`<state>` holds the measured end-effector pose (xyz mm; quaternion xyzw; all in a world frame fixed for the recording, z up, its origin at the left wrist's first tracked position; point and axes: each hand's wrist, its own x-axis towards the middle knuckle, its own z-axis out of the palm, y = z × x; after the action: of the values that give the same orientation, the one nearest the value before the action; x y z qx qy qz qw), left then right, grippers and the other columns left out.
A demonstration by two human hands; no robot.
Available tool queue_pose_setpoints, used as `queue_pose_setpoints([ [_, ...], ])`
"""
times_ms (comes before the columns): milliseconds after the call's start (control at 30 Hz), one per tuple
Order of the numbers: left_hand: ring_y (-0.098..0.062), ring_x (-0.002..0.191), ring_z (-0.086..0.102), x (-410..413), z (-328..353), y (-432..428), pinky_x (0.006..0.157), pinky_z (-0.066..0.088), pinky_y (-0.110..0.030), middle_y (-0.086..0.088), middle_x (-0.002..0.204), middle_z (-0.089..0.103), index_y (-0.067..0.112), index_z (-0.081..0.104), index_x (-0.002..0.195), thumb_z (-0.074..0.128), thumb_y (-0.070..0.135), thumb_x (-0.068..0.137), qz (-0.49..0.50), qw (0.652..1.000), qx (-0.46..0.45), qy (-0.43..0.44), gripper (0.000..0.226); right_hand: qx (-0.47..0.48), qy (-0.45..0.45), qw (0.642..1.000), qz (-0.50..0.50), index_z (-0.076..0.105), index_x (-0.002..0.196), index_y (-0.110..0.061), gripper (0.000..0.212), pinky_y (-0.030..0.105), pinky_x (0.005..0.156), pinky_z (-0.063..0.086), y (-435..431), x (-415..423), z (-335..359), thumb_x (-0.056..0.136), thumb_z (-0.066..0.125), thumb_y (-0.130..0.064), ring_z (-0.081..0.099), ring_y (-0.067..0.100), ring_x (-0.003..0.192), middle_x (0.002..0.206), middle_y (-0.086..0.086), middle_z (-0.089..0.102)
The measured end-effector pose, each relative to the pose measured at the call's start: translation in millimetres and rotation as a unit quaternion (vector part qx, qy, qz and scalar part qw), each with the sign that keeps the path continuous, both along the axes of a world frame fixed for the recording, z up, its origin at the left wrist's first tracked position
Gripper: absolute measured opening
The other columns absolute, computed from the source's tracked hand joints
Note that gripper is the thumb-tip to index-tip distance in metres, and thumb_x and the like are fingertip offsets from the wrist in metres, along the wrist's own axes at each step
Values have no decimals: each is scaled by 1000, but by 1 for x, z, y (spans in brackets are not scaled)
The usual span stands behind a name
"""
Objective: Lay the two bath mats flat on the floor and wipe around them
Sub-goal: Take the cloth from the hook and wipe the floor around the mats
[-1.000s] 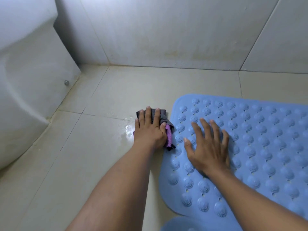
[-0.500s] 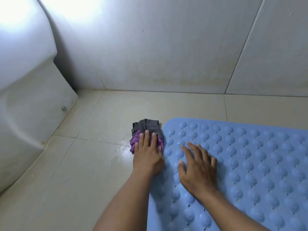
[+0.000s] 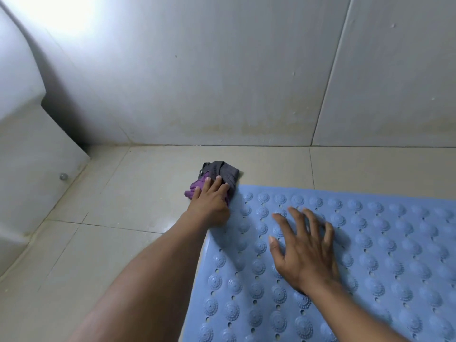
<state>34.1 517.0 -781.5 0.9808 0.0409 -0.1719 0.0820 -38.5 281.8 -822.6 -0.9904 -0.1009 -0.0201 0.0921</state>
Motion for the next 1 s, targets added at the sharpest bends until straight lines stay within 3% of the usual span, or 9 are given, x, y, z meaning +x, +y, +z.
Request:
queue_pose_setpoints([
  [133, -28, 155, -15, -28, -5, -23, 124, -6, -50, -1, 170, -9, 24, 12, 161, 35, 22, 97, 51, 993, 26, -105, 68, 10, -7, 1000, 2, 55, 135, -35, 53, 63, 108, 26, 0, 2, 1, 88, 38, -54, 38, 33, 141, 147, 1, 49],
  [233, -30, 156, 4, -84, -27, -58, 124, 5, -46, -9, 169, 9, 14, 21, 160, 33, 27, 96, 90, 977, -13, -195, 67, 20, -6, 1000, -4, 55, 134, -37, 49, 60, 108, 25, -2, 2, 0, 89, 38, -47, 38, 30, 140, 148, -1, 49],
  [333, -29, 153, 23, -127, -48, -92, 121, 10, -44, -11, 164, 28, 12, 37, 155, 34, 33, 98, 85, 975, -46, -203, 60, 38, -8, 999, -21, 57, 132, -37, 46, 56, 108, 26, -3, 3, 1, 89, 42, -40, 40, 26, 139, 145, -5, 52],
  [467, -20, 153, 23, -131, -50, -99, 121, 9, -40, -3, 163, 33, 20, 39, 155, 33, 36, 97, 107, 972, -43, -205, 61, 122, -32, 990, -68, 62, 125, -32, 46, 49, 96, 34, -1, 15, 11, 83, 44, -37, 52, 26, 121, 130, -6, 63],
  [567, -18, 155, 17, -129, -51, -99, 121, 4, -39, -1, 165, 28, 21, 36, 156, 30, 37, 95, 107, 974, -35, -196, 64, 175, -42, 983, 40, 64, 125, -27, 51, 50, 97, 40, 32, 49, 34, 78, 43, -32, 53, 29, 123, 133, -1, 61],
  [667, -15, 156, 4, -129, -52, -95, 123, -5, -36, -1, 169, 15, 19, 25, 160, 24, 38, 97, 108, 976, -32, -184, 66, 90, 121, 960, 235, 46, 147, -28, 56, 52, 122, 16, 102, 83, 62, 92, 36, -31, 17, 21, 152, 165, -2, 25],
  [733, -14, 156, -5, -129, -52, -93, 123, -8, -35, 0, 170, 6, 20, 16, 161, 28, 39, 100, 102, 978, -31, -179, 65, -4, 185, 942, 281, 38, 151, -24, 54, 55, 123, 0, 134, 99, 66, 98, 33, -27, 3, 18, 155, 168, -3, 13],
  [833, -13, 155, -9, -130, -49, -93, 124, -9, -35, 3, 170, 2, 24, 12, 162, 27, 40, 100, 92, 980, -34, -174, 66, -39, 220, 946, 235, 38, 152, -24, 56, 59, 120, 2, 130, 116, 60, 96, 34, -27, 18, 20, 153, 166, -4, 24],
  [1000, -13, 155, -10, -130, -48, -93, 122, -13, -33, 6, 170, 1, 28, 8, 162, 7, 45, 93, 89, 982, -21, -167, 71, -14, 145, 979, 142, 50, 144, -26, 50, 49, 115, 24, 67, 127, 62, 94, 43, -26, 37, 24, 142, 152, 0, 45],
])
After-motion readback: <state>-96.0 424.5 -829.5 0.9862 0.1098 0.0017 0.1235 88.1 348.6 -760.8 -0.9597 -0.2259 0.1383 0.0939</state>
